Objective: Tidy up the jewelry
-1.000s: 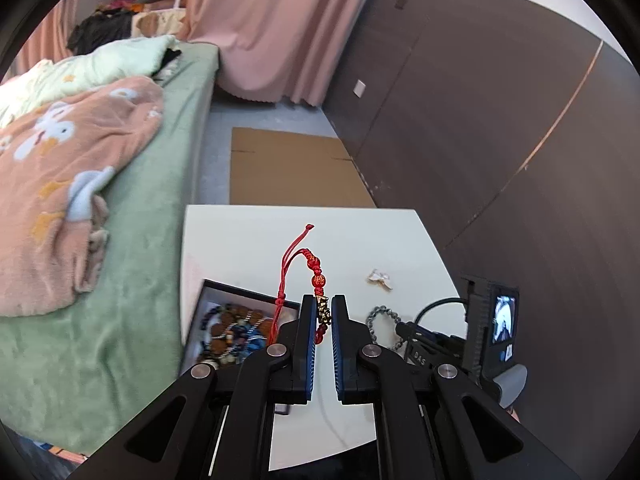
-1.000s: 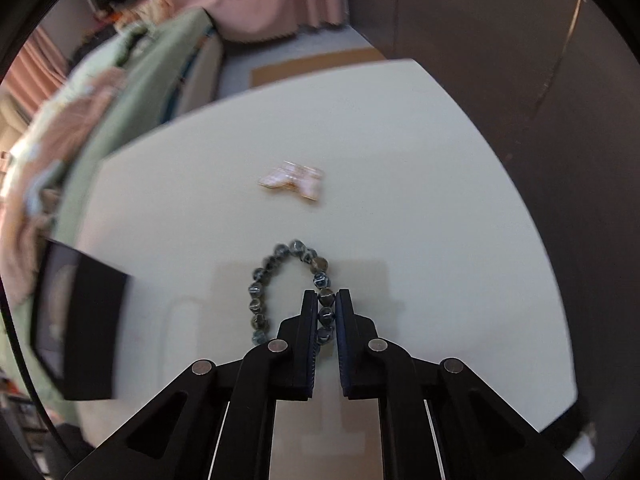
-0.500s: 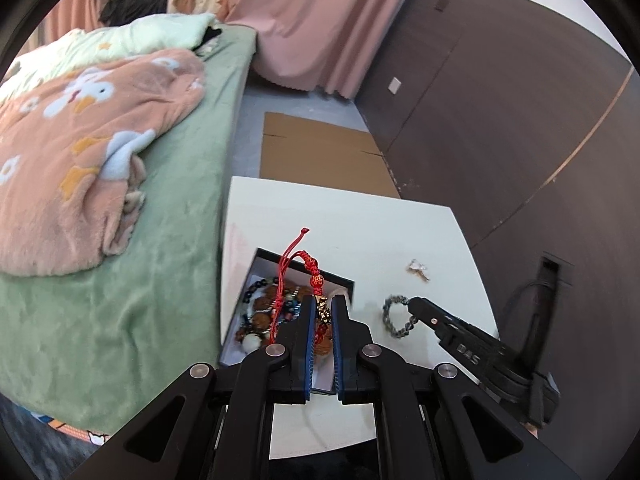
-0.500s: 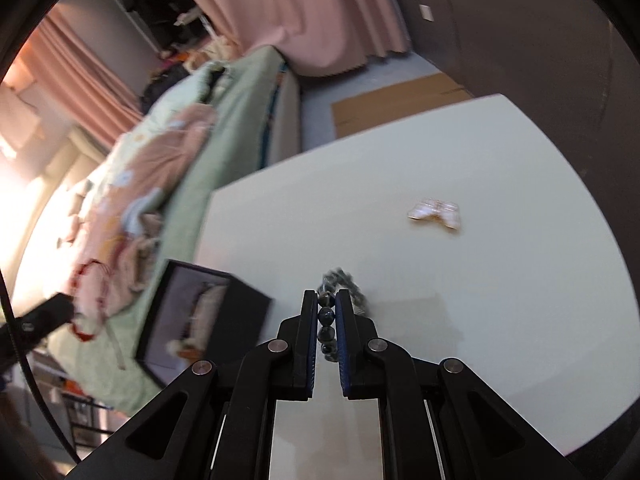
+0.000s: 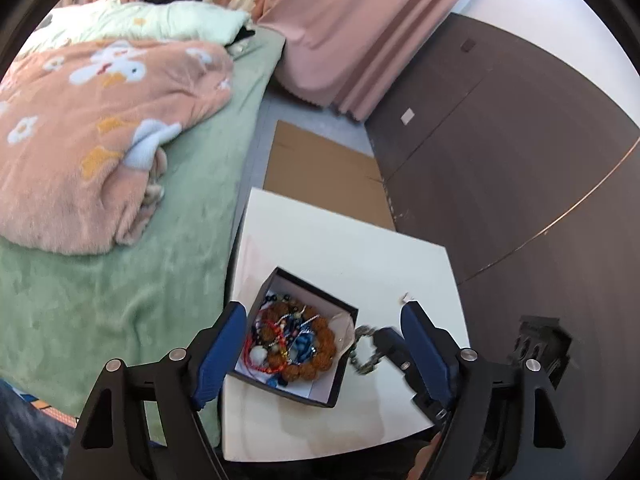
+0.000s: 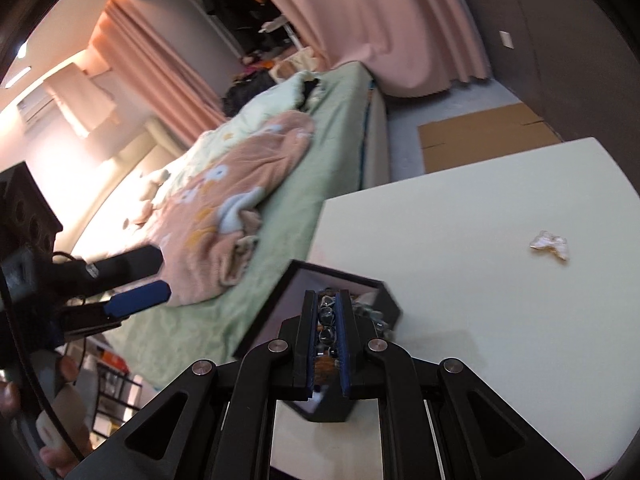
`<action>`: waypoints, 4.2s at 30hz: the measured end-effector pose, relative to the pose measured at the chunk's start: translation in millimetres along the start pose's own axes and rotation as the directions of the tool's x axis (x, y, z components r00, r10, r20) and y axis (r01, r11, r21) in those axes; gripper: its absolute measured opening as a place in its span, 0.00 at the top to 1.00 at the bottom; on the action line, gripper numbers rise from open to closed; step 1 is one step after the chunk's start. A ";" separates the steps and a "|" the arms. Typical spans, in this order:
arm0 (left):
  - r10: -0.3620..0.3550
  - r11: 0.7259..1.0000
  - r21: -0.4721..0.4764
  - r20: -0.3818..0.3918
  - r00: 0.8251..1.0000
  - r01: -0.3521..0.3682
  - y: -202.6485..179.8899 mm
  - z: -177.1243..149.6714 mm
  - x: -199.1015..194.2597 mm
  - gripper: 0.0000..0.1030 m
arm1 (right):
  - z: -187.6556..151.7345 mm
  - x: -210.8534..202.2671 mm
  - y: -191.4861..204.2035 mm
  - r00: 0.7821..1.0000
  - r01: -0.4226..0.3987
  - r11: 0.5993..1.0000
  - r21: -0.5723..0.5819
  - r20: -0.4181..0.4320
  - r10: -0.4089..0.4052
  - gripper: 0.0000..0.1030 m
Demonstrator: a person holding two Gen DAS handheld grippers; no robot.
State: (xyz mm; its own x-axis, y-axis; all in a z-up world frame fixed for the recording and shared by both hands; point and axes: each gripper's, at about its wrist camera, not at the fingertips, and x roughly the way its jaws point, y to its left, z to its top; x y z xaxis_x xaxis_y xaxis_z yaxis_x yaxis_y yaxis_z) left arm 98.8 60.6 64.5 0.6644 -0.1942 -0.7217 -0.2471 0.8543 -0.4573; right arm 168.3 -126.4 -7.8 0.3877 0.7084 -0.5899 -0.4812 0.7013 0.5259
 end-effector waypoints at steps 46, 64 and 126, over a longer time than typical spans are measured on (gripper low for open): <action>-0.005 0.999 0.045 -0.071 0.997 0.008 -33.7 -12.6 50.3 0.22 | -7.7 -12.3 -87.2 0.964 0.188 0.977 0.097 -0.211 -0.164 0.39; 0.001 0.999 -0.041 -0.032 0.999 -0.002 13.9 -1.3 25.5 0.22 | -35.2 66.3 -25.4 0.847 0.347 0.899 -0.268 -0.322 -0.423 0.74; -0.035 0.998 0.040 -0.177 0.984 0.043 -54.8 -31.2 114.9 0.22 | 9.3 -83.6 -136.6 0.984 0.175 0.957 0.232 -0.020 -0.175 0.31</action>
State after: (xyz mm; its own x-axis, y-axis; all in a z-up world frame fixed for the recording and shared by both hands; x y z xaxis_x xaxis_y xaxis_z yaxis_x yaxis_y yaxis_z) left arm 166.7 -23.6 -9.5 0.5370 -0.3066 -0.7859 -0.1899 0.8638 -0.4667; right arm 208.9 -280.7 -24.6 0.4498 0.5729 -0.6851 -0.2103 0.8135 0.5422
